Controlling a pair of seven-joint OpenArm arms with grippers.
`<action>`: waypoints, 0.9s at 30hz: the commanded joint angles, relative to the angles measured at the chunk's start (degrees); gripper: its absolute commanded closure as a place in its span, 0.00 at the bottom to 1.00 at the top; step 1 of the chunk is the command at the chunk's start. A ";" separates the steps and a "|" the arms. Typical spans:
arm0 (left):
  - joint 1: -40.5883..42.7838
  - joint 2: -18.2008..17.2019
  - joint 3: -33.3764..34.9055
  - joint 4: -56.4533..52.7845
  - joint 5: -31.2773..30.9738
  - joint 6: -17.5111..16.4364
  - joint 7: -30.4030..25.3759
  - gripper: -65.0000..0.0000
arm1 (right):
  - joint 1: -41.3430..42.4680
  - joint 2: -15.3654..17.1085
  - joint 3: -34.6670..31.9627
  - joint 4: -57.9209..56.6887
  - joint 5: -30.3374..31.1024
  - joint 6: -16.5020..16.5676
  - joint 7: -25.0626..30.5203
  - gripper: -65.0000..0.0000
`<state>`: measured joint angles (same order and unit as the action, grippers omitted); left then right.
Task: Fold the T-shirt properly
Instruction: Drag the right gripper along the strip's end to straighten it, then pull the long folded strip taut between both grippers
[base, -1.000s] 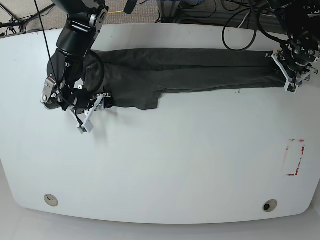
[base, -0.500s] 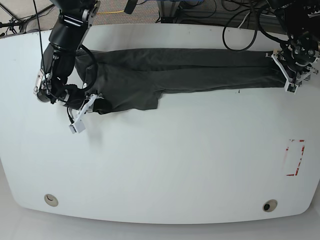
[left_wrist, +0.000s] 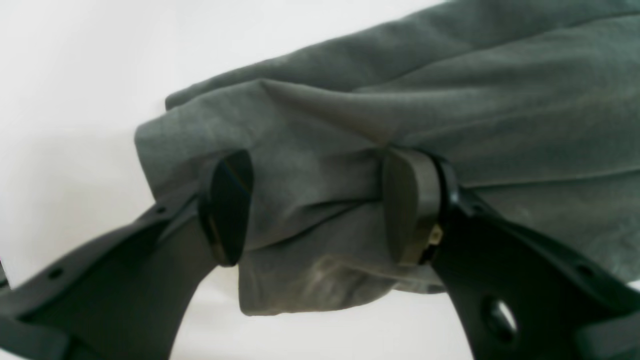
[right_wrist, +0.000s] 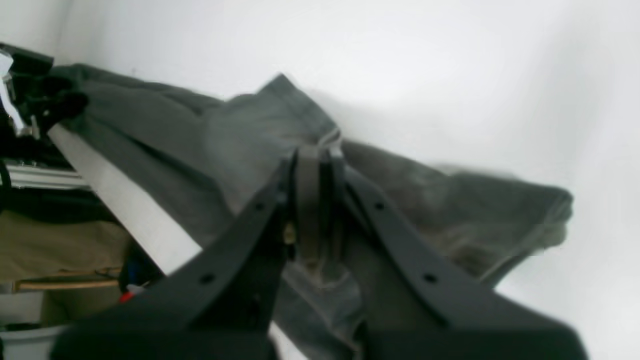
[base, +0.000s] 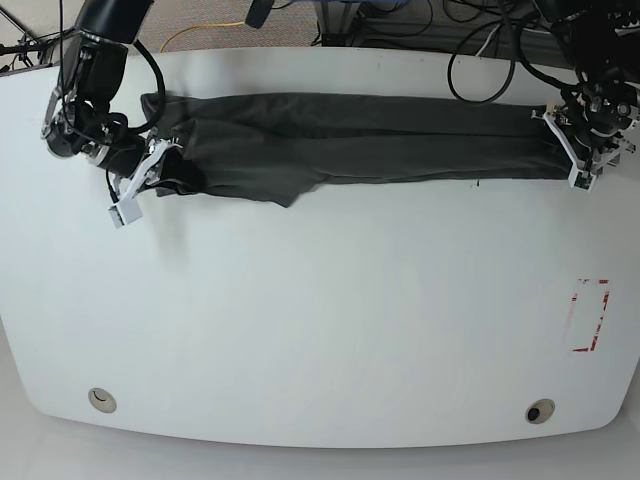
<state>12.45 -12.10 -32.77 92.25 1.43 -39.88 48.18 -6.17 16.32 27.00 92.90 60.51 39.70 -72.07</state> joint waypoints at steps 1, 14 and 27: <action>0.43 -0.08 0.47 -0.95 1.34 -0.12 2.15 0.41 | -2.22 0.69 2.84 3.23 1.07 0.30 0.82 1.00; 0.34 -0.17 0.55 -0.51 1.34 -0.12 2.15 0.41 | -9.69 0.69 4.86 3.14 0.46 0.30 1.79 0.93; 0.34 -0.17 0.55 -0.51 1.16 -0.12 2.15 0.41 | -11.36 -0.98 12.34 12.20 -4.47 0.30 2.40 0.26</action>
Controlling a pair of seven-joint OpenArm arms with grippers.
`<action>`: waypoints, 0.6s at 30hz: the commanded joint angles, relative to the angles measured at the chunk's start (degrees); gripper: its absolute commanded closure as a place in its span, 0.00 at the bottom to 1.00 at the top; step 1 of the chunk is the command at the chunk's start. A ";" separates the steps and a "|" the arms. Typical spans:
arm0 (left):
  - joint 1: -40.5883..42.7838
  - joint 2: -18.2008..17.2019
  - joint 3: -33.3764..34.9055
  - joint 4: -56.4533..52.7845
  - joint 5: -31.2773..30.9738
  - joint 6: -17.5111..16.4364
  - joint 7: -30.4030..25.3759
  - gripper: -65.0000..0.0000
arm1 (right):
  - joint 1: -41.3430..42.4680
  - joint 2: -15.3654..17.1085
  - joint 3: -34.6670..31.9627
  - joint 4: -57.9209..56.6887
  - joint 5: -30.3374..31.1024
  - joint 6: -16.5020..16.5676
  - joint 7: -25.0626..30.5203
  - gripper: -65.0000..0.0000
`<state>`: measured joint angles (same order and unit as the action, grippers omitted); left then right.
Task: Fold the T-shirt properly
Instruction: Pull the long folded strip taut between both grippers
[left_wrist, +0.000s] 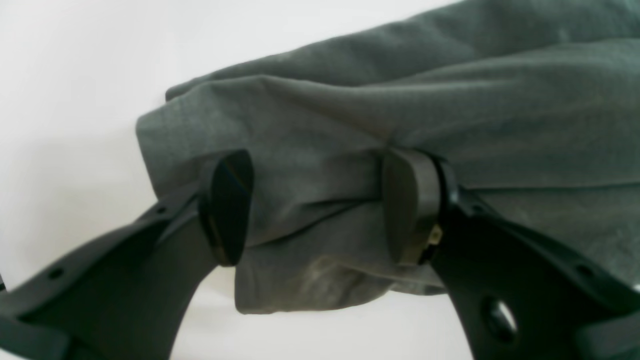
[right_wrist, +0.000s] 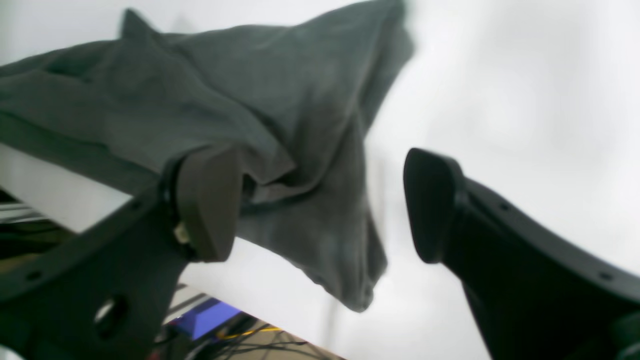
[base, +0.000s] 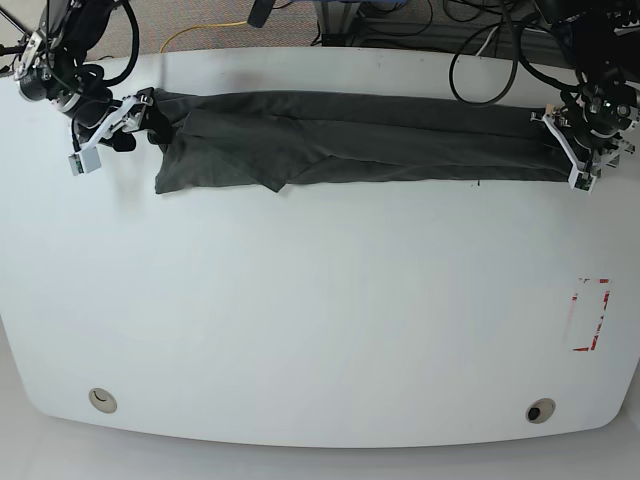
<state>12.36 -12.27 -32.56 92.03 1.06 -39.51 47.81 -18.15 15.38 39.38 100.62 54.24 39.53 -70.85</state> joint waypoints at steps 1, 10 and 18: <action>0.43 0.01 0.34 -0.29 1.53 -0.49 2.52 0.41 | 0.61 -0.12 -0.21 6.24 1.81 0.47 1.09 0.26; -1.15 0.27 0.34 0.24 1.53 -0.49 2.69 0.41 | 1.76 -1.35 -11.90 11.87 0.14 0.47 1.18 0.43; -1.15 0.36 0.25 1.99 1.53 -0.49 2.78 0.41 | 2.81 -5.31 -20.52 11.78 -14.63 0.47 1.27 0.83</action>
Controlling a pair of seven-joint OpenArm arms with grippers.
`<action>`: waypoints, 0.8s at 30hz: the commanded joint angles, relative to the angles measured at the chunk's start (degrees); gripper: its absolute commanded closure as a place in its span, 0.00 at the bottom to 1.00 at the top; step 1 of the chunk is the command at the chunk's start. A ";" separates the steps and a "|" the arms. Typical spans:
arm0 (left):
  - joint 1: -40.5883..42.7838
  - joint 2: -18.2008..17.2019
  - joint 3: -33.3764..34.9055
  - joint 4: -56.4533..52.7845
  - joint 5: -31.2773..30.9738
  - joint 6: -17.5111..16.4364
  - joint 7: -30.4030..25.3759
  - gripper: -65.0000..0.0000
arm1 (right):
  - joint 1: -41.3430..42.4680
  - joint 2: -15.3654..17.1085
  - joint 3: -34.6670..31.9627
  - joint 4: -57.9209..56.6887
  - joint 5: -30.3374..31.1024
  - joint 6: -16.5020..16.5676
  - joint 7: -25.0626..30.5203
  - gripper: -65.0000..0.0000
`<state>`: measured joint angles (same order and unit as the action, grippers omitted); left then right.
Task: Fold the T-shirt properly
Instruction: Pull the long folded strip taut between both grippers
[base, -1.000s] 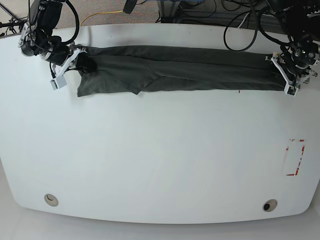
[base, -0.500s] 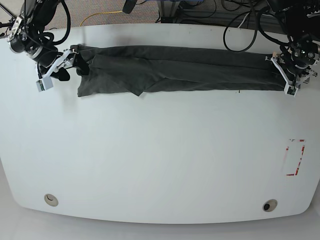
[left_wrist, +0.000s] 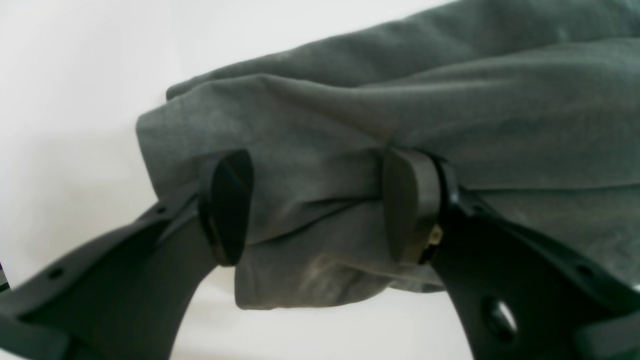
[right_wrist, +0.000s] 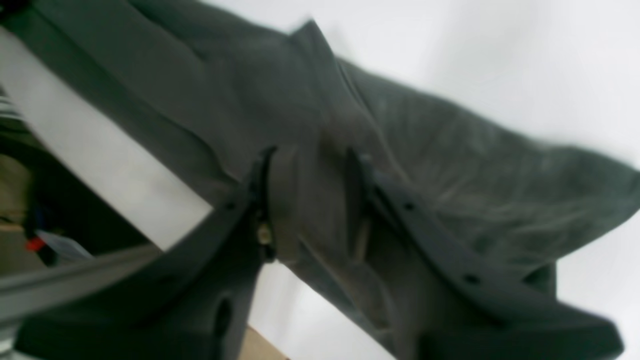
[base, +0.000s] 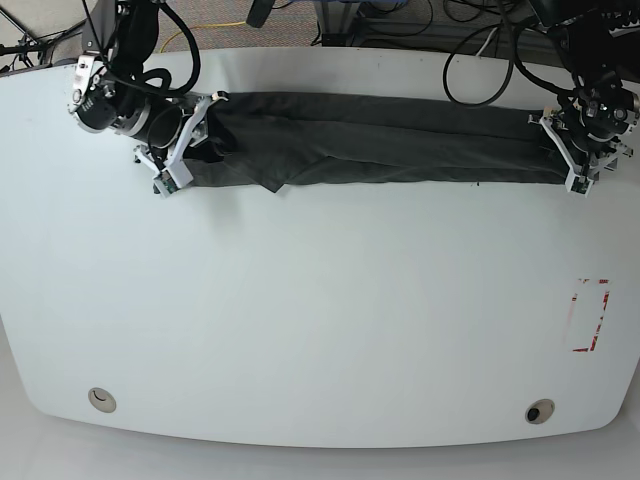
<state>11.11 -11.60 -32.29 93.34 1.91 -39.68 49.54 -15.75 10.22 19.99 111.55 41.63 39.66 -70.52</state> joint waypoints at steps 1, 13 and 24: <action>0.09 -0.32 -0.10 0.68 0.68 -0.32 1.05 0.41 | 0.41 -0.33 -1.57 0.76 -3.60 0.34 1.03 0.84; 0.01 -0.23 0.07 0.51 0.42 -0.32 1.05 0.41 | 1.73 -0.24 -8.60 -8.38 -26.73 0.34 11.22 0.84; -3.16 2.32 5.52 0.59 0.42 -0.32 1.14 0.41 | 6.39 5.47 -6.93 -26.76 -31.74 0.34 24.68 0.84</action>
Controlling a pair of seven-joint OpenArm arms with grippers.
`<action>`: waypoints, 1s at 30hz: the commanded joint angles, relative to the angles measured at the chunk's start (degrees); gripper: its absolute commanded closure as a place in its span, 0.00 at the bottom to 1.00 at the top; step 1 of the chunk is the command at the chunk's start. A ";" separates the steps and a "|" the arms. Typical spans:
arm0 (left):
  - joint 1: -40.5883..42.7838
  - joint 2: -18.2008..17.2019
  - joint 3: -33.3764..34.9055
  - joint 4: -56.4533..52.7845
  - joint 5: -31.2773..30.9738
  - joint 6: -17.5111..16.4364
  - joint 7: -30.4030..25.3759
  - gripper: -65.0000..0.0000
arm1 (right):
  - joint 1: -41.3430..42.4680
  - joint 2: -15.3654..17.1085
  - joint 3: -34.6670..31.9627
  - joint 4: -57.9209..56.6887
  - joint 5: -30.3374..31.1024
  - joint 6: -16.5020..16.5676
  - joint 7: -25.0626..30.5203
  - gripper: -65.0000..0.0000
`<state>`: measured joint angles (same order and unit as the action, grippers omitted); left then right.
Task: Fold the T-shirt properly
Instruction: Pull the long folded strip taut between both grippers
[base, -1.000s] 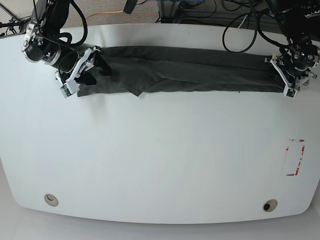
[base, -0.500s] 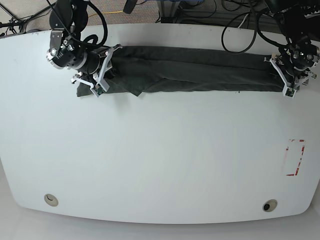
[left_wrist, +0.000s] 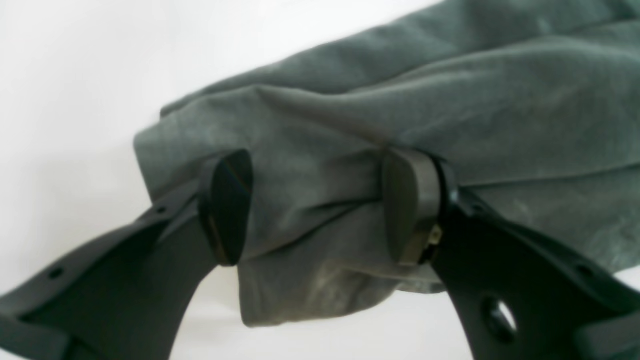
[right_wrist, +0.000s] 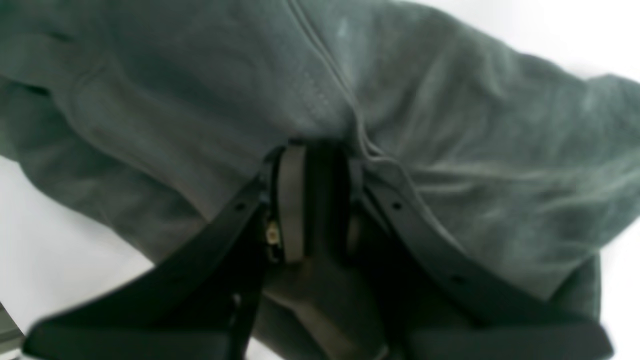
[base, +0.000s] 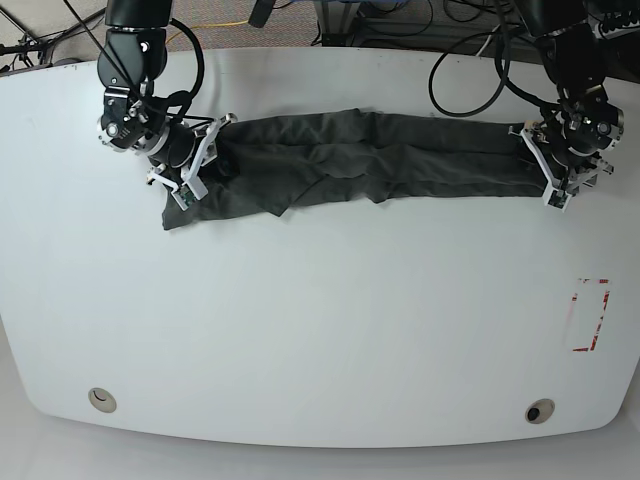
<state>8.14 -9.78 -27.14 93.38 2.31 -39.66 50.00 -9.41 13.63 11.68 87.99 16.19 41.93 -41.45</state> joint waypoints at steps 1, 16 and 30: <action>-0.54 1.03 0.37 0.64 0.02 -0.34 0.68 0.41 | 0.93 2.77 2.43 -4.60 -5.94 -1.93 -4.13 0.84; -5.20 1.03 -9.13 9.25 -15.54 -0.34 12.64 0.22 | 1.98 4.97 5.06 -5.13 -5.94 -1.93 -3.95 0.84; -3.79 -5.30 -20.12 -5.25 -37.25 -0.34 18.00 0.23 | 1.28 5.23 5.06 -5.48 -1.64 -1.93 -4.13 0.84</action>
<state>4.45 -13.93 -47.05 88.97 -32.73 -39.92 69.21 -7.07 17.93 16.69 83.46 16.38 40.82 -39.59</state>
